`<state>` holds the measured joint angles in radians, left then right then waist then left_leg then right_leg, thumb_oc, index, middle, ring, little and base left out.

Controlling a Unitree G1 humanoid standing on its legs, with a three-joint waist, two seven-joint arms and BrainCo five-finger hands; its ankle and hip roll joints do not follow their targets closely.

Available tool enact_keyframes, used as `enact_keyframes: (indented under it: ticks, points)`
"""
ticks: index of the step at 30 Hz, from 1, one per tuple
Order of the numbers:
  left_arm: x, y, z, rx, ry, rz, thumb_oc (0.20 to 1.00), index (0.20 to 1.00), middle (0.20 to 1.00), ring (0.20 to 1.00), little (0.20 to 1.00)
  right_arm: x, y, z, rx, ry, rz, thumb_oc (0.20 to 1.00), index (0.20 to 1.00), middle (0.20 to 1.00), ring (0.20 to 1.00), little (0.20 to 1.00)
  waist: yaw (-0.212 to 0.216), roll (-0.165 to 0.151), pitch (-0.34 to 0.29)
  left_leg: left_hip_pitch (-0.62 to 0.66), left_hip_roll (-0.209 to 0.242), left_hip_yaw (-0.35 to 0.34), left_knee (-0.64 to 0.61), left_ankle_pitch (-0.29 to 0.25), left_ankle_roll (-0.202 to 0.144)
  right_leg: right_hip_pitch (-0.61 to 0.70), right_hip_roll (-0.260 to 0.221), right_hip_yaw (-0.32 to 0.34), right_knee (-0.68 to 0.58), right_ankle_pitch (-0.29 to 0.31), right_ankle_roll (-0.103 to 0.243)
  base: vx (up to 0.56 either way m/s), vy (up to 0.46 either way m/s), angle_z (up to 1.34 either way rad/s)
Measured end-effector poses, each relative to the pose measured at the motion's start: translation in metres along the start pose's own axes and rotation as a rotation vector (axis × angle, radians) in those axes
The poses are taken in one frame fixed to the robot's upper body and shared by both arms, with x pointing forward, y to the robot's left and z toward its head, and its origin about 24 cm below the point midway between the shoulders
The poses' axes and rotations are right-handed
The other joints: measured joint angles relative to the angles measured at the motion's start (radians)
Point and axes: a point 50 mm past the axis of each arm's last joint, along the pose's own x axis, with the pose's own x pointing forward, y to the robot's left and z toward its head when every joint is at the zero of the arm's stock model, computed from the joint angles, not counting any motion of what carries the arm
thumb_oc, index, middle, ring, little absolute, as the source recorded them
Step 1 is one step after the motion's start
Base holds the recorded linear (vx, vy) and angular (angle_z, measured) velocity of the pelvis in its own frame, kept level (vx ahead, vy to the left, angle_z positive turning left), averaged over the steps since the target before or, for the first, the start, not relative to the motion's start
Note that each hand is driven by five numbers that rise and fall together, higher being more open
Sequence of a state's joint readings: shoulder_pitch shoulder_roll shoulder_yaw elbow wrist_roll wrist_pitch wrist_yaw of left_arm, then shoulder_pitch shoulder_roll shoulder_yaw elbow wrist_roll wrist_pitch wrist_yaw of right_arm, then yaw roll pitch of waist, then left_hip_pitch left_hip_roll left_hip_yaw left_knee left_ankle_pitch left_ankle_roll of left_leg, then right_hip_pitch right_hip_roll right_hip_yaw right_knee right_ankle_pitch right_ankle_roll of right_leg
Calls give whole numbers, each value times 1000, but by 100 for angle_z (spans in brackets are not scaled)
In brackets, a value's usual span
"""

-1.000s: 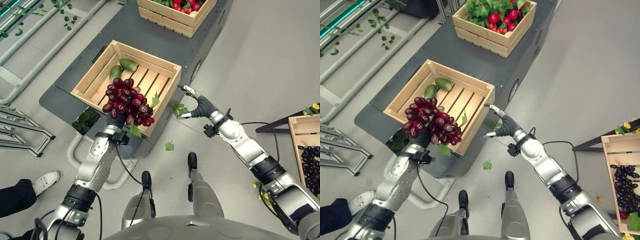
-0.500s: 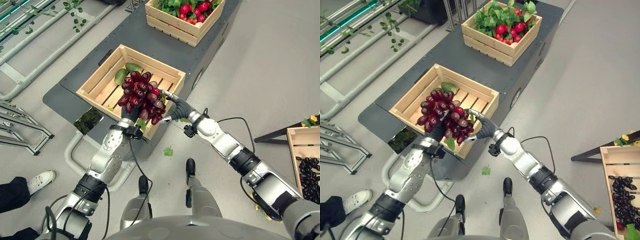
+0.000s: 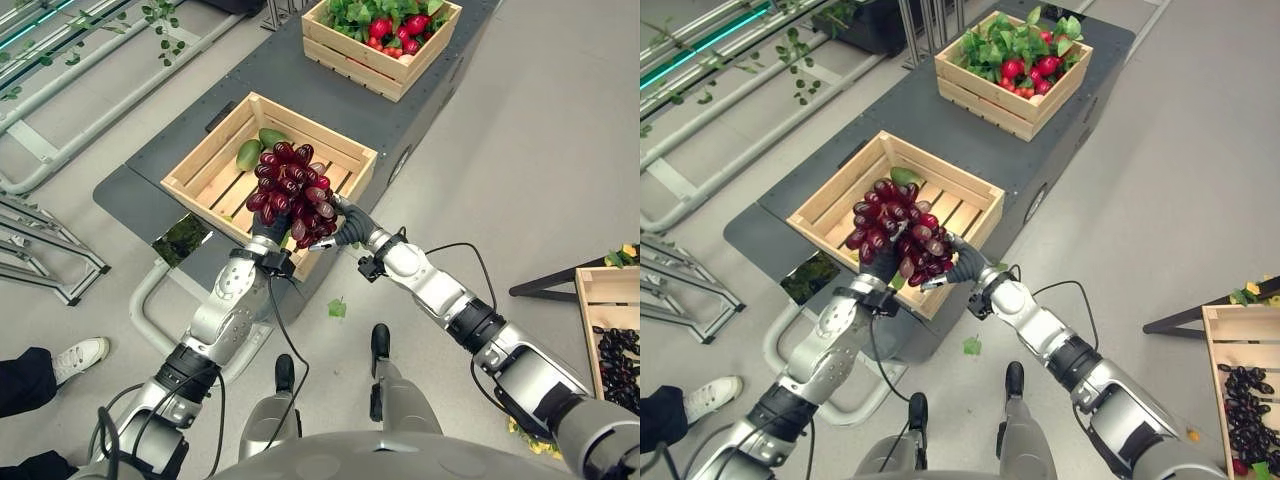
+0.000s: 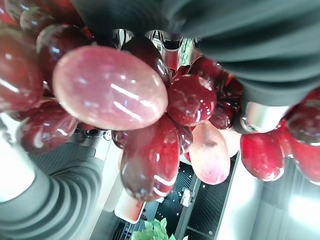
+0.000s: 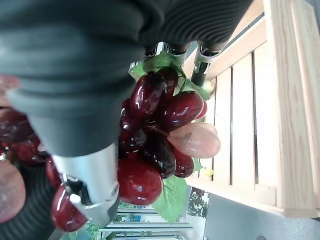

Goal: Pick up the fruits from the basket on one side to the basket on the other side

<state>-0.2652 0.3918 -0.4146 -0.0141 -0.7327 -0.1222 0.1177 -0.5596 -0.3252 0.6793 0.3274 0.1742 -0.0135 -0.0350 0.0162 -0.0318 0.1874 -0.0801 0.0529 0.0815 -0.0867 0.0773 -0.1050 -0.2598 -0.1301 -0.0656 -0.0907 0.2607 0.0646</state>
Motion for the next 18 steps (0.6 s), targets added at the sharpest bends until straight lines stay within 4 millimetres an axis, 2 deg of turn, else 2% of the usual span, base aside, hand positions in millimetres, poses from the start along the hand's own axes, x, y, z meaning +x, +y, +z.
enact_keyframes:
  ticks: [4, 12, 18]
  points:
    - [0, -4, -3, 1, 11, -8, 200, 200, 200, 200, 200, 0, 1, -3, 18, 12, -7, 1000, 1000, 1000, 1000, 1000, 0, -15, -10, 0, 0, 0, 0, 0, 0, 0, 0, 0, 0, 0, 0, 0, 0, 0]
    - [1, -3, -5, 12, 26, -7, 200, 200, 200, 200, 200, 1, 4, -6, 52, 31, -8, 1000, 1000, 1000, 1000, 1000, 1, -16, -10, 6, 0, -2, 4, 0, 0, 9, -1, -2, 0, -2, 0, 0, 0, 0]
    - [-2, 1, -6, 24, 30, 8, 200, 200, 200, 200, 200, -2, 8, -9, 154, 49, 25, 1000, 1000, 1000, 1000, 1000, 1, -16, -10, 7, 0, -2, 3, -1, 0, 10, -1, -2, 0, -3, -1, 0, 0, 0]
